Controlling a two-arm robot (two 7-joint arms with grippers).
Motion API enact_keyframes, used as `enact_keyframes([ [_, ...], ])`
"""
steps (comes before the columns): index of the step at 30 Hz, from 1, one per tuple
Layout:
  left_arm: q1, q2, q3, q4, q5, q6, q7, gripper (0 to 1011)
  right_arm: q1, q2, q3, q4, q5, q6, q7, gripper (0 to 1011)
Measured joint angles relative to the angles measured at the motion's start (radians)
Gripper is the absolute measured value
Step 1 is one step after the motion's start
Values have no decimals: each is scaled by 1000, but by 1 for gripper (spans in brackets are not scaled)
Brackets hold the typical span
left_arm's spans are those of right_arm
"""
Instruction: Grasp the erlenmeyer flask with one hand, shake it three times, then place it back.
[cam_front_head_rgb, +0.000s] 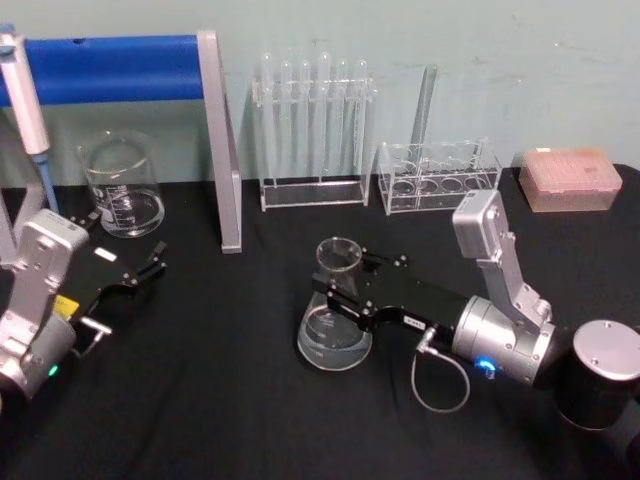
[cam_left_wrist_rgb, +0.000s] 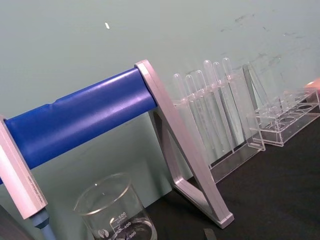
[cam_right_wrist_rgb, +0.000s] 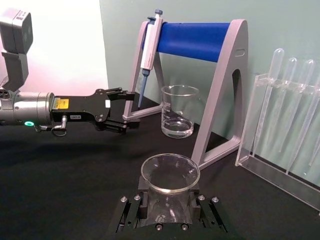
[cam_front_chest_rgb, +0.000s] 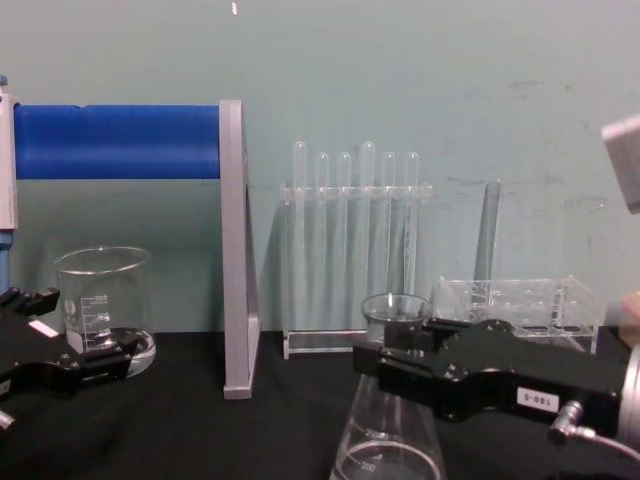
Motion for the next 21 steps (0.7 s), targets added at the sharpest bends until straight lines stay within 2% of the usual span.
enact_keyframes([
  [21, 0, 0, 0, 0, 0, 0, 0, 1001, 15, -2, -18, 33, 5, 3, 12, 449],
])
